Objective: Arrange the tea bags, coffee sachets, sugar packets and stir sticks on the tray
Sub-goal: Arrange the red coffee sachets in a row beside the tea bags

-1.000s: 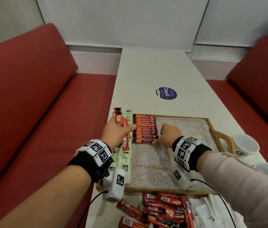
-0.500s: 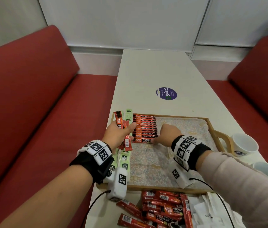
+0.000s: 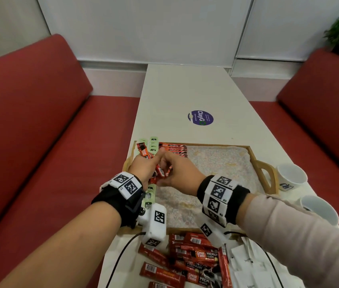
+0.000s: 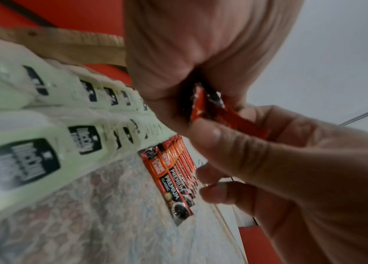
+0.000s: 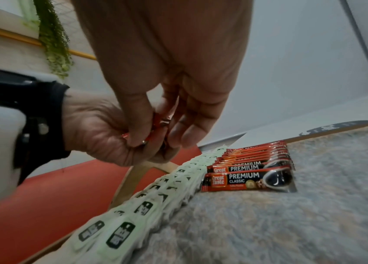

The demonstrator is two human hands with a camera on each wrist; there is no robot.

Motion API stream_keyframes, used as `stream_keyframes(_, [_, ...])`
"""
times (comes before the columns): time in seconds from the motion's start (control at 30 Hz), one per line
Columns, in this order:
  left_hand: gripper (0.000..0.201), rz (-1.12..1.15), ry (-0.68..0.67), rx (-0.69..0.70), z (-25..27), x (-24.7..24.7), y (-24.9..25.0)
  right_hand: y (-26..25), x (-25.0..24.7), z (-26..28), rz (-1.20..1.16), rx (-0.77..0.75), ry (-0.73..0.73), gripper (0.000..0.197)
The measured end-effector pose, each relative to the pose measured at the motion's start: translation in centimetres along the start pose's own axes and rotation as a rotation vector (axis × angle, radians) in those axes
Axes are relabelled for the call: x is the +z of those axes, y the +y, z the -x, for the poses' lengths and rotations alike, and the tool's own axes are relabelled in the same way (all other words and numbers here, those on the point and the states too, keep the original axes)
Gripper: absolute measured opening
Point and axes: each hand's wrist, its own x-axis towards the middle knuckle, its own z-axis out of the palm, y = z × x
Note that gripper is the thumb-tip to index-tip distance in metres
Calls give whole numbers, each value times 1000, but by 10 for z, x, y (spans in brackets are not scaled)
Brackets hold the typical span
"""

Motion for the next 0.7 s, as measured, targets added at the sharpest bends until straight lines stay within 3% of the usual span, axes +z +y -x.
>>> stream_keyframes(0.2, [33,122,-44,9,10,3,3,10,-7,6,-115,131,192,26])
stream_keyframes(0.37, [13,84,12,81,5,-1,-4,22,-18,6,-351,291,174,22])
stream_keyframes(0.53, [13,2,34,138,-3,-6,-9,26,-25,8,-453,329,119,17])
stream_keyframes(0.7, [14,-87,4,167,-1,-9,-7,33,-31,4,-222,329,81,11])
